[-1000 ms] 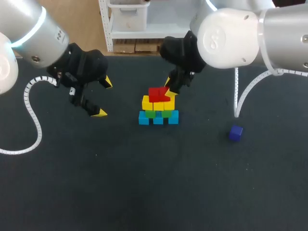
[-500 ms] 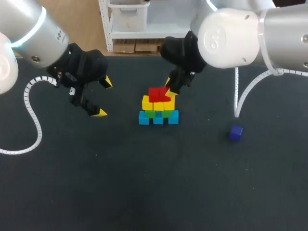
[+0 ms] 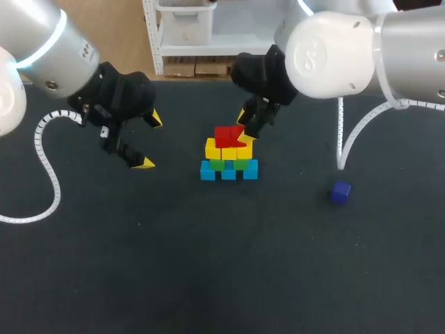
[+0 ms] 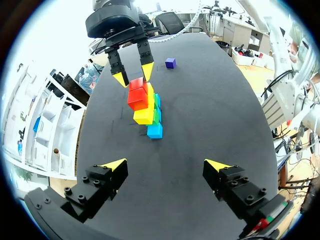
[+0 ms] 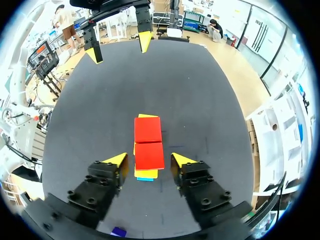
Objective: Place the blue cubes, place green cubes on the blue cubes, place the yellow cubes on the green cubes, then place the red cubes on the yellow cubes, and place purple cube on the red cubes.
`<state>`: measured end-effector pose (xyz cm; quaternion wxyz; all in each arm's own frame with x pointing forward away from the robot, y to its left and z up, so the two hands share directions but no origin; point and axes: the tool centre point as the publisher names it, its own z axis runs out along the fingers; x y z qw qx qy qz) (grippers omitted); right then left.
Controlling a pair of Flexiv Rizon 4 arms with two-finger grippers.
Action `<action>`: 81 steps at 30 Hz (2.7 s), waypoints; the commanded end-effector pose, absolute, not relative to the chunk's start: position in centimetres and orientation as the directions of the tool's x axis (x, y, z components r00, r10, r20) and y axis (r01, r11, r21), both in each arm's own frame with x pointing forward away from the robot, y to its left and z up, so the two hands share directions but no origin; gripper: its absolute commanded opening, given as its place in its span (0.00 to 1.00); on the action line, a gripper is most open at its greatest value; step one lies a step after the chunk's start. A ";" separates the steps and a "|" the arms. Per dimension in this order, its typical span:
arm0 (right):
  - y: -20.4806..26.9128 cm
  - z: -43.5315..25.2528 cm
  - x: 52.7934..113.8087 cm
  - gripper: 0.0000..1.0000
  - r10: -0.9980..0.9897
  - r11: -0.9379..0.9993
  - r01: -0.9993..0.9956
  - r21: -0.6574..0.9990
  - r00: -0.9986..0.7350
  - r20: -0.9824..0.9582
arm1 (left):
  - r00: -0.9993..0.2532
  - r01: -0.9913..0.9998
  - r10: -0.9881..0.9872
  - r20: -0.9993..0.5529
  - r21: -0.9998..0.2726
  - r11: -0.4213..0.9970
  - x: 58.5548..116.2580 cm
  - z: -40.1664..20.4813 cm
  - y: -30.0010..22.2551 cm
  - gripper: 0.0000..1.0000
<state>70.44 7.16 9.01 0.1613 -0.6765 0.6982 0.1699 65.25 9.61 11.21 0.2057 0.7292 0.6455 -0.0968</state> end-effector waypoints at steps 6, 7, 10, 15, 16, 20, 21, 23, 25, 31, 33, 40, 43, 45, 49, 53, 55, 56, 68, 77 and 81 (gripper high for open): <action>4.5 11.0 70.1 1.00 -0.886 0.073 -0.997 -0.012 -0.060 -0.460 | 0.152 0.981 0.899 -0.410 0.176 -0.085 65.3 11.2 9.7 1.00; 3.9 11.2 69.9 1.00 -0.888 0.083 -0.996 -0.017 -0.067 -0.456 | 0.152 0.981 0.899 -0.410 0.176 -0.085 65.3 11.2 9.7 1.00; 1.7 11.5 69.1 1.00 -0.899 0.128 -0.991 -0.038 -0.099 -0.428 | 0.152 0.981 0.899 -0.410 0.176 -0.085 65.3 11.2 9.7 1.00; -1.8 11.3 67.3 1.00 -0.900 0.214 -0.976 -0.049 -0.178 -0.397 | 0.152 0.981 0.899 -0.410 0.176 -0.085 65.3 11.2 9.7 1.00; -2.4 11.1 66.9 1.00 -0.899 0.234 -0.971 -0.047 -0.198 -0.391 | 0.152 0.981 0.899 -0.410 0.176 -0.085 65.3 11.2 9.7 1.00; -4.3 10.5 65.5 1.00 -0.882 0.297 -0.954 -0.042 -0.257 -0.395 | 0.152 0.981 0.899 -0.410 0.176 -0.085 65.3 11.2 9.7 1.00; -4.7 10.3 65.1 1.00 -0.878 0.308 -0.951 -0.042 -0.267 -0.398 | 0.152 0.981 0.899 -0.410 0.176 -0.085 65.3 11.2 9.7 1.00; -5.3 9.9 64.4 1.00 -0.870 0.329 -0.943 -0.042 -0.286 -0.402 | 0.152 0.981 0.899 -0.410 0.176 -0.085 65.3 11.2 9.7 1.00; -5.8 9.3 63.6 1.00 -0.863 0.344 -0.938 -0.036 -0.300 -0.406 | 0.152 0.981 0.899 -0.410 0.176 -0.085 65.3 11.2 9.7 1.00; -7.4 7.8 61.5 1.00 -0.859 0.368 -0.930 -0.023 -0.331 -0.391 | 0.152 0.981 0.899 -0.410 0.176 -0.085 65.3 11.2 9.7 1.00; -8.1 7.4 61.0 1.00 -0.857 0.380 -0.925 -0.021 -0.343 -0.385 | 0.152 0.981 0.899 -0.410 0.176 -0.085 65.3 11.2 9.7 1.00; -10.8 6.0 60.0 1.00 -0.849 0.414 -0.910 -0.018 -0.379 -0.368 | 0.152 0.981 0.899 -0.410 0.176 -0.085 65.3 11.2 9.7 1.00; -11.6 5.3 59.7 1.00 -0.846 0.421 -0.907 -0.007 -0.390 -0.364 | 0.152 0.981 0.899 -0.410 0.176 -0.085 65.3 11.2 9.7 1.00; -11.9 5.0 59.5 1.00 -0.844 0.421 -0.907 -0.001 -0.392 -0.367 | 0.152 0.981 0.899 -0.410 0.176 -0.085 65.3 11.2 9.7 1.00; -12.1 4.1 59.2 1.00 -0.845 0.412 -0.911 0.019 -0.390 -0.366 | 0.152 0.981 0.899 -0.410 0.176 -0.085 65.3 11.2 9.7 1.00; -12.3 3.5 59.1 1.00 -0.846 0.408 -0.912 0.029 -0.390 -0.363 | 0.152 0.981 0.899 -0.410 0.176 -0.085 65.3 11.2 9.7 1.00; -12.4 3.1 59.2 1.00 -0.847 0.408 -0.912 0.034 -0.392 -0.360 | 0.152 0.981 0.899 -0.410 0.176 -0.085 65.3 11.2 9.7 1.00; -12.5 3.0 59.2 1.00 -0.847 0.408 -0.912 0.035 -0.392 -0.359 | 0.152 0.981 0.899 -0.410 0.176 -0.085 65.3 11.2 9.7 1.00; -13.1 1.1 60.1 1.00 -0.849 0.407 -0.912 0.051 -0.398 -0.347 | 0.152 0.981 0.899 -0.410 0.176 -0.085 65.3 11.2 9.7 1.00; -13.1 -0.3 60.6 1.00 -0.847 0.400 -0.913 0.075 -0.400 -0.352 | 0.152 0.981 0.899 -0.410 0.176 -0.085 65.3 11.2 9.7 1.00; -13.1 -0.6 60.7 1.00 -0.848 0.395 -0.915 0.076 -0.396 -0.352 | 0.152 0.981 0.899 -0.410 0.176 -0.085 65.3 11.2 9.7 1.00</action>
